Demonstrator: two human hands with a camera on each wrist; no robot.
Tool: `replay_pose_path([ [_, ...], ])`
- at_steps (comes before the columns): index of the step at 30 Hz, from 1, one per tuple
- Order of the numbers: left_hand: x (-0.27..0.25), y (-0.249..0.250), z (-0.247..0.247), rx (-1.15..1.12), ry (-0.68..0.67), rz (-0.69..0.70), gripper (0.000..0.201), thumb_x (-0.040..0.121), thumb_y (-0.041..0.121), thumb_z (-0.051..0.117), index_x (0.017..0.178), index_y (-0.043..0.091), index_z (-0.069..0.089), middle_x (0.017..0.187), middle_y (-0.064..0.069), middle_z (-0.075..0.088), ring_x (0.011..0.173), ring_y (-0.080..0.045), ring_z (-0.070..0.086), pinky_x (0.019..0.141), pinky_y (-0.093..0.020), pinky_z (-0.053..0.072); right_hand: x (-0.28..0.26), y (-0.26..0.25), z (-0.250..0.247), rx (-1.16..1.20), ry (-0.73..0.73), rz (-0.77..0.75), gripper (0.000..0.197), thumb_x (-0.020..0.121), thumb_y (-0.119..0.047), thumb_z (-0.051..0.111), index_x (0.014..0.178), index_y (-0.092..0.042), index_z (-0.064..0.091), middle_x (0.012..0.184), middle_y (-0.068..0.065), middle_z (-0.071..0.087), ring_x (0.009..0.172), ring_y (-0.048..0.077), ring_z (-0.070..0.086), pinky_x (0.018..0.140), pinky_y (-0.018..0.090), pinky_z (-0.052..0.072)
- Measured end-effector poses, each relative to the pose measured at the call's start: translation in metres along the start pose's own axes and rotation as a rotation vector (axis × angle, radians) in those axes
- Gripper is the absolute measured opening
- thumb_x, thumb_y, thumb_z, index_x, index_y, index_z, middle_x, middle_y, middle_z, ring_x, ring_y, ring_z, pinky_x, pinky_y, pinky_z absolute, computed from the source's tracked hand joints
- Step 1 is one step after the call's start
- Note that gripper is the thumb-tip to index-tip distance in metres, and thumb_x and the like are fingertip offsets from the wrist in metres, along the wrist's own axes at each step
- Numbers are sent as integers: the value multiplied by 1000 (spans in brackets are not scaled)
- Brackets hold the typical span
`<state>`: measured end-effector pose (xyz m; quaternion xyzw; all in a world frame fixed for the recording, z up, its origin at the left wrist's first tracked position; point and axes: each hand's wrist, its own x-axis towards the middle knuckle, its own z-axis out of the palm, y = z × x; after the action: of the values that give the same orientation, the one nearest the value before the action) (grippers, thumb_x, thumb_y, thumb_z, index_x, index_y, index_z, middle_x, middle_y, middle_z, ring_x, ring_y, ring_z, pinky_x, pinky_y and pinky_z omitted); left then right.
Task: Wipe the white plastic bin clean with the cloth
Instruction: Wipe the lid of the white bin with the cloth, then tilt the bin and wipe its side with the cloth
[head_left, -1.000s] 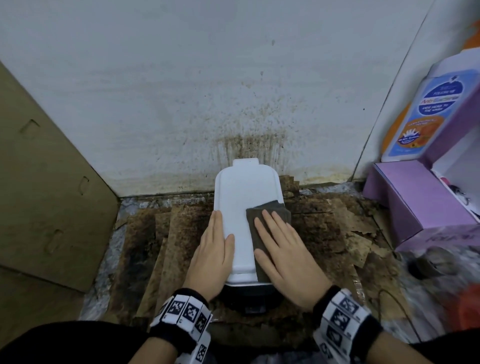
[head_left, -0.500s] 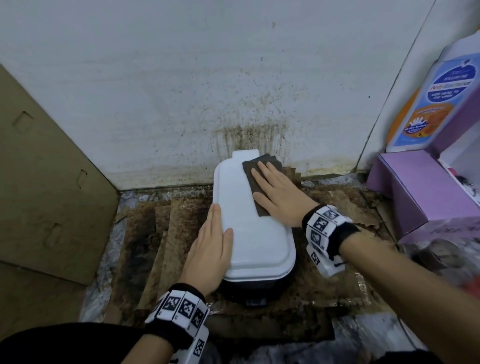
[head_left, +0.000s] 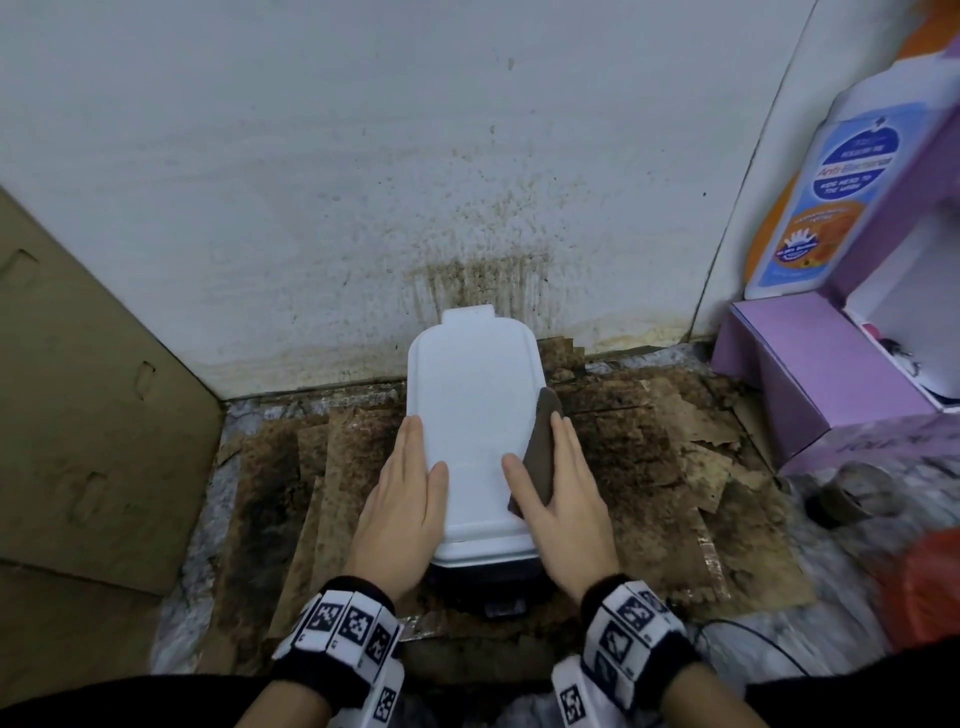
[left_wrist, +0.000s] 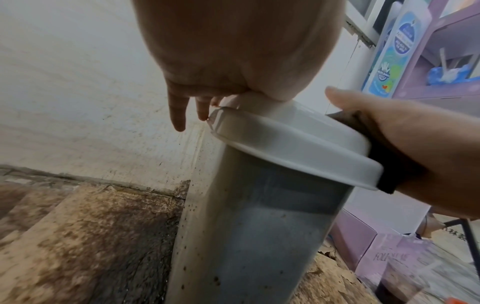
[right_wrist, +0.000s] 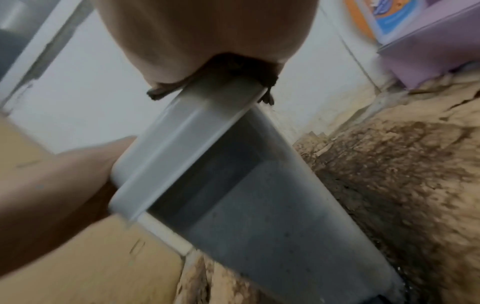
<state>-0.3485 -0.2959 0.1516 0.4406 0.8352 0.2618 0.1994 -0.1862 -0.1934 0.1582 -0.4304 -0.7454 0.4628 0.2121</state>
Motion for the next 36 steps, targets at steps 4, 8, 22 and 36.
replay_pose_path([
  [4,-2,0,-3,85,-4,-11,64,106,50,12,162,26,-8,171,10,-4,156,-6,1,128,-38,12,20,4,-13,471,-109,230,73,94,-58,53,157,-43,18,148,-17,45,123,9,51,108,33,43],
  [8,-6,3,-13,418,141,-11,72,99,47,7,162,12,13,169,-8,18,156,-25,16,125,-46,22,18,10,2,692,-104,205,62,96,-49,57,152,-48,30,142,-24,52,124,4,55,111,39,45],
  [22,6,-15,-24,117,270,124,70,98,60,31,156,21,30,162,0,29,152,-17,22,124,-43,22,6,-9,106,560,-129,-69,50,107,-42,32,156,-44,21,162,-27,20,150,-4,17,126,40,17],
  [36,8,-54,-40,92,273,119,75,97,54,41,160,20,22,168,2,19,156,-12,14,127,-40,16,34,134,147,172,-96,146,48,109,-24,24,146,-47,3,169,-5,-3,156,9,-1,116,9,-7],
])
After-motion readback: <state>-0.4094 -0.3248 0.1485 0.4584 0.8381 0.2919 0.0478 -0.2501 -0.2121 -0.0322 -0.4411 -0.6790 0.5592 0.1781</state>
